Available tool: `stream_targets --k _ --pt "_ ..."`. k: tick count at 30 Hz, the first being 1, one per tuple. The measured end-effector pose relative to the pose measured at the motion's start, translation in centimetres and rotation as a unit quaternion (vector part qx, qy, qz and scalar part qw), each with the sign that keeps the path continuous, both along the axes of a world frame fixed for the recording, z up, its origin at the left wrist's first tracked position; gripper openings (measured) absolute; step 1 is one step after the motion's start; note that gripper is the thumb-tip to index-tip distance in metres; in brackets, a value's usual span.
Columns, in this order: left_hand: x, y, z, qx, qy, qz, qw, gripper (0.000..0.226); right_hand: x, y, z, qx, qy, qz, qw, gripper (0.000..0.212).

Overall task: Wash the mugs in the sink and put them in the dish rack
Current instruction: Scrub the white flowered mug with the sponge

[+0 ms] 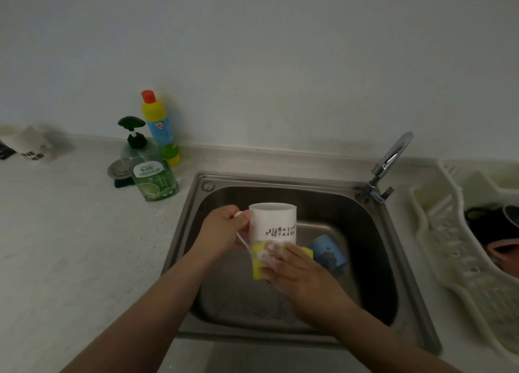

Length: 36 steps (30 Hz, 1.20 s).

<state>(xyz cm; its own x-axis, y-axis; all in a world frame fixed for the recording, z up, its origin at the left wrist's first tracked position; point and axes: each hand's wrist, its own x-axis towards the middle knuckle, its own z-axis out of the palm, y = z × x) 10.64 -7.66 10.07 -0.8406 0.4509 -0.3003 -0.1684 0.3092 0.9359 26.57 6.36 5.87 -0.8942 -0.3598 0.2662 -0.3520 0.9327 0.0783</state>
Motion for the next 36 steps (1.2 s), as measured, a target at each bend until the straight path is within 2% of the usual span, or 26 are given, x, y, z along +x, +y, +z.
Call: stream_targets --k 2,4,6,8,9,11,12,13,14,16,18,19,21,22,26,28,31,32,36 --pt "-0.1 0.3 0.3 -0.016 0.013 -0.013 1.0 0.031 -2.7 1.2 1.3 -0.039 0.042 -0.067 0.996 0.086" --pt "-0.1 0.3 0.4 -0.019 0.003 -0.019 1.0 0.031 -4.0 1.3 2.2 -0.085 0.048 -0.084 0.992 0.075" --pt "-0.2 0.0 0.1 -0.025 -0.006 -0.028 0.999 0.032 -1.8 0.5 0.6 -0.056 0.035 -0.024 0.998 0.053" --pt "-0.1 -0.4 -0.3 -0.027 0.002 -0.036 0.999 0.033 0.0 0.3 -0.5 -0.037 0.028 0.047 0.998 0.047" --pt "0.0 -0.4 -0.4 -0.028 0.005 -0.034 0.999 0.033 -0.4 0.6 -0.2 -0.033 0.028 0.039 0.998 0.049" --pt "0.1 -0.2 -0.4 -0.013 -0.01 -0.029 0.999 0.032 -3.1 1.5 1.0 -0.074 0.058 -0.033 0.995 0.076" --pt "0.2 -0.1 -0.3 -0.001 -0.024 -0.025 0.999 0.031 -4.1 1.9 1.9 -0.092 0.038 -0.07 0.993 0.088" --pt "0.1 0.0 -0.1 0.008 -0.036 -0.022 0.999 0.03 -4.1 1.7 2.5 -0.103 0.015 -0.092 0.99 0.092" --pt "0.0 -0.1 0.0 0.015 -0.047 -0.021 0.999 0.028 -3.4 1.3 2.6 -0.101 0.0 -0.083 0.991 0.086" --pt "-0.2 -0.5 0.1 0.031 -0.075 -0.019 0.997 0.024 -0.2 0.3 1.1 -0.113 0.002 -0.026 0.993 0.06" --pt "-0.2 -0.8 0.1 0.04 -0.088 -0.018 0.995 0.024 1.0 0.6 0.9 -0.149 0.019 -0.021 0.988 0.054" --pt "-0.2 -0.7 0.0 0.037 -0.087 -0.024 0.995 0.024 0.4 0.9 1.2 -0.177 0.04 -0.062 0.982 0.056" --pt "-0.1 -0.6 0.0 0.049 -0.097 -0.036 0.993 0.025 -1.0 1.7 2.2 -0.301 0.073 -0.149 0.939 0.048" --pt "-0.2 -0.6 0.1 0.068 -0.108 -0.037 0.991 0.026 -0.9 1.6 2.5 -0.342 0.086 -0.161 0.922 0.044" --pt "-0.8 -1.1 0.7 0.104 -0.131 -0.04 0.985 0.024 3.6 -0.1 0.7 -0.333 0.037 -0.086 0.938 0.047" --pt "-0.6 -1.0 0.8 0.088 -0.126 -0.065 0.986 0.023 2.6 1.0 1.0 -0.333 0.057 -0.095 0.936 0.042" --pt "0.1 -0.3 0.8 0.112 -0.148 -0.076 0.98 0.024 0.6 1.8 3.4 -0.461 0.082 -0.179 0.865 0.039" --pt "0.2 -0.2 0.9 0.126 -0.155 -0.069 0.977 0.024 1.1 1.2 3.5 -0.485 0.082 -0.182 0.852 0.039" --pt "-0.3 -0.9 0.7 0.144 -0.164 -0.046 0.975 0.024 4.5 -1.2 2.4 -0.511 0.056 -0.17 0.841 0.041"
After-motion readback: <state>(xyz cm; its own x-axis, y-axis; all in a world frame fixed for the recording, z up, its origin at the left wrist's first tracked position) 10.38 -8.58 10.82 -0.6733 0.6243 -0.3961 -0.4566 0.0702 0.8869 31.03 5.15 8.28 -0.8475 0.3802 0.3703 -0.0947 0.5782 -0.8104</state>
